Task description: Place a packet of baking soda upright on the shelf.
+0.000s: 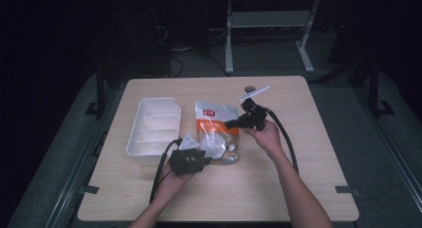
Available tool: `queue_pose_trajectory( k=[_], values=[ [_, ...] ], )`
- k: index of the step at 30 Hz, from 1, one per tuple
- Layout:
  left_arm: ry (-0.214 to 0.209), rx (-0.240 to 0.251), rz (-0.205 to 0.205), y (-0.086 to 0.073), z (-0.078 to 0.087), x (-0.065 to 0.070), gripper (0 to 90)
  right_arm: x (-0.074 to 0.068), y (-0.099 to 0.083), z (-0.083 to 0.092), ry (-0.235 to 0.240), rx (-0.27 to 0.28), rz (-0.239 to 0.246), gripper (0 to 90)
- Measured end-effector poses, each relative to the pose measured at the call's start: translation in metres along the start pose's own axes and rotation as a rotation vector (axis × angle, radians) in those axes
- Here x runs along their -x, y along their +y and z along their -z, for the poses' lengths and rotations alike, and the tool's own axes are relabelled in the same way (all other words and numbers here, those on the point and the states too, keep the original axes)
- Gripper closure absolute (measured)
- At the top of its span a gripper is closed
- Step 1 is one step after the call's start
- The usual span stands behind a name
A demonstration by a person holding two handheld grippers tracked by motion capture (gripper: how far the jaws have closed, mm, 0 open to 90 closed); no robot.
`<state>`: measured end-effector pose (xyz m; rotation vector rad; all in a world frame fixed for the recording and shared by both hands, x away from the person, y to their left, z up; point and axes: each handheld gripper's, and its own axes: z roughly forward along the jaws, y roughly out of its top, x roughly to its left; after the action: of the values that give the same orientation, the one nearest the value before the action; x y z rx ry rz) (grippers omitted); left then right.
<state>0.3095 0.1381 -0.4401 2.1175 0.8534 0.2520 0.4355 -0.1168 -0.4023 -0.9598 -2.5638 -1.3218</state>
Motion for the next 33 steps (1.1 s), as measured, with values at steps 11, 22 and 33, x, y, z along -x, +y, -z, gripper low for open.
queue_pose_trajectory(
  k=[11,22,33],
  values=[
    [-0.043,0.105,0.027,-0.001,0.007,0.003,35.9,-0.023,-0.007,0.045,0.014,0.074,0.089,89.6],
    [-0.095,0.112,0.034,-0.002,0.004,0.003,30.8,-0.072,-0.020,0.075,-0.009,0.080,0.238,89.8],
    [-0.197,0.147,-0.004,-0.001,0.004,0.009,32.9,-0.084,-0.043,0.084,0.067,0.126,0.255,89.8]
  ],
)
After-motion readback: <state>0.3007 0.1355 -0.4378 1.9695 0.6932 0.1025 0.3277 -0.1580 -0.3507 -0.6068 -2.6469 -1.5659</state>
